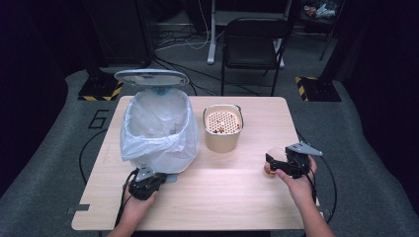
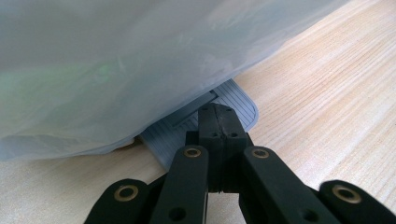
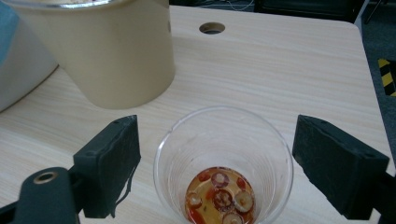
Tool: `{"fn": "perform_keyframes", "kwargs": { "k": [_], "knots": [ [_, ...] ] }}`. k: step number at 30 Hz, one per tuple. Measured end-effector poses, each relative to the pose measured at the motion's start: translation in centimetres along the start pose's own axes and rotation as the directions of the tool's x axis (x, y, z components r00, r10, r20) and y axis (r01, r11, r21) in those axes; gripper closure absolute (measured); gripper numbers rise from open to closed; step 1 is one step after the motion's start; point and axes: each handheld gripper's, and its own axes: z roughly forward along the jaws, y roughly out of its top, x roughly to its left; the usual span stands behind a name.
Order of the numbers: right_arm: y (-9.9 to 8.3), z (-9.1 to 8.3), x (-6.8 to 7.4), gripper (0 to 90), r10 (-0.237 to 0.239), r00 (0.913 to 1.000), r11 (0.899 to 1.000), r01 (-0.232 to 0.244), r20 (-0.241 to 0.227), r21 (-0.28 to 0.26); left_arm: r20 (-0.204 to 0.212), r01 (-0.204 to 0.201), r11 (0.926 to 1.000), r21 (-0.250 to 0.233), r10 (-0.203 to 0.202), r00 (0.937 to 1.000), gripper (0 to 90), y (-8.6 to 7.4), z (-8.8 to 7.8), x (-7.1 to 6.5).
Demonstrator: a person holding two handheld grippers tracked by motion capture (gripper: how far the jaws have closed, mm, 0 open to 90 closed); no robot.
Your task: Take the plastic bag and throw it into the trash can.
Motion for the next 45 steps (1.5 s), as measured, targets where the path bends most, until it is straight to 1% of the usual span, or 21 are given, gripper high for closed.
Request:
{"fn": "perform_keyframes", "kwargs": {
  "k": [1, 4, 6, 10, 15, 16, 19, 22, 23, 26, 28, 33, 36, 38, 40, 45],
  "knots": [
    [0.4, -0.1, 0.0, 15.0, -0.001, 1.0, 1.0, 0.001, -0.004, -0.007, 0.0, 0.0, 1.0, 0.0, 0.0, 1.0, 90.0, 0.0, 0.0, 0.0],
    [1.0, -0.3, 0.0, 16.1, -0.011, 0.9999, 1.0, 0.011, 0.009, -0.014, 0.001, 0.0, 1.0, -0.002, 0.0, 1.0, 90.0, 0.0, 0.0, 0.0],
    [1.7, -0.3, 0.0, 18.5, -0.018, 0.9997, 0.999, 0.019, 0.018, -0.028, 0.001, 0.002, 1.0, -0.002, -0.002, 1.0, 90.0, 0.0, 0.0, 0.0],
    [3.4, 0.0, 0.6, 26.8, -0.028, 0.9992, 0.999, 0.029, 0.029, -0.044, 0.002, 0.002, 1.0, -0.001, -0.002, 1.0, 90.0, 0.0, 0.0, 0.0],
    [5.5, 1.5, 1.9, 40.4, -0.039, 0.9992, 0.998, 0.039, -0.001, -0.044, 0.002, 0.002, 1.0, -0.002, -0.002, 1.0, 90.0, 0.0, 0.0, 0.0],
    [5.8, 1.9, 2.2, 42.1, -0.034, 0.9994, 0.999, 0.034, -0.011, -0.04, 0.002, 0.002, 1.0, -0.002, -0.002, 1.0, 90.0, 0.0, 0.0, 0.0],
    [6.6, 3.3, 3.1, 45.9, -0.037, 0.999, 0.999, 0.036, -0.027, -0.019, 0.004, 0.005, 1.0, -0.002, -0.005, 1.0, 90.0, 0.0, 0.0, 0.1],
    [7.1, 4.5, 3.8, 49.4, -0.039, 0.9988, 0.999, 0.039, -0.031, -0.008, 0.004, 0.005, 1.0, -0.001, -0.005, 1.0, 90.0, 0.0, 0.0, 0.1],
    [7.3, 4.9, 4.0, 51.5, -0.035, 0.9984, 0.999, 0.035, -0.044, -0.007, 0.004, 0.004, 1.0, 0.0, -0.004, 1.0, 90.0, 0.0, 0.0, 0.1],
    [7.8, 5.5, 4.5, 53.4, -0.022, 0.9978, 1.0, 0.021, -0.063, -0.005, 0.004, 0.003, 1.0, -0.001, -0.003, 1.0, 90.0, 0.0, 0.0, 0.1],
    [8.1, 5.8, 4.8, 53.4, -0.025, 0.9973, 1.0, 0.025, -0.07, -0.006, 0.004, 0.003, 1.0, -0.001, -0.003, 1.0, 90.0, 0.0, 0.0, 0.1],
    [8.8, 6.7, 5.6, 53.5, -0.034, 0.9971, 0.999, 0.034, -0.068, 0.0, 0.004, 0.002, 1.0, 0.001, -0.002, 1.0, 90.0, 0.0, 0.0, 0.1],
    [9.3, 7.2, 6.0, 53.0, -0.034, 0.997, 0.999, 0.034, -0.07, -0.005, 0.004, 0.001, 1.0, 0.001, -0.001, 1.0, 90.0, 0.0, 0.0, 0.1],
    [9.7, 7.5, 6.2, 52.8, -0.041, 0.9965, 0.999, 0.042, -0.073, 0.004, 0.004, 0.002, 1.0, 0.001, -0.002, 1.0, 90.0, 0.0, 0.0, 0.1],
    [10.0, 8.1, 6.5, 53.1, -0.047, 0.9968, 0.999, 0.049, -0.065, 0.019, 0.005, 0.004, 1.0, 0.001, -0.004, 1.0, 90.0, 0.0, 0.0, 0.1],
    [10.3, 9.0, 6.7, 59.3, -0.043, 0.9972, 0.998, 0.046, -0.061, 0.039, 0.006, 0.004, 1.0, 0.001, -0.004, 1.0, 90.0, 0.0, 0.0, 0.1]
  ]
}}
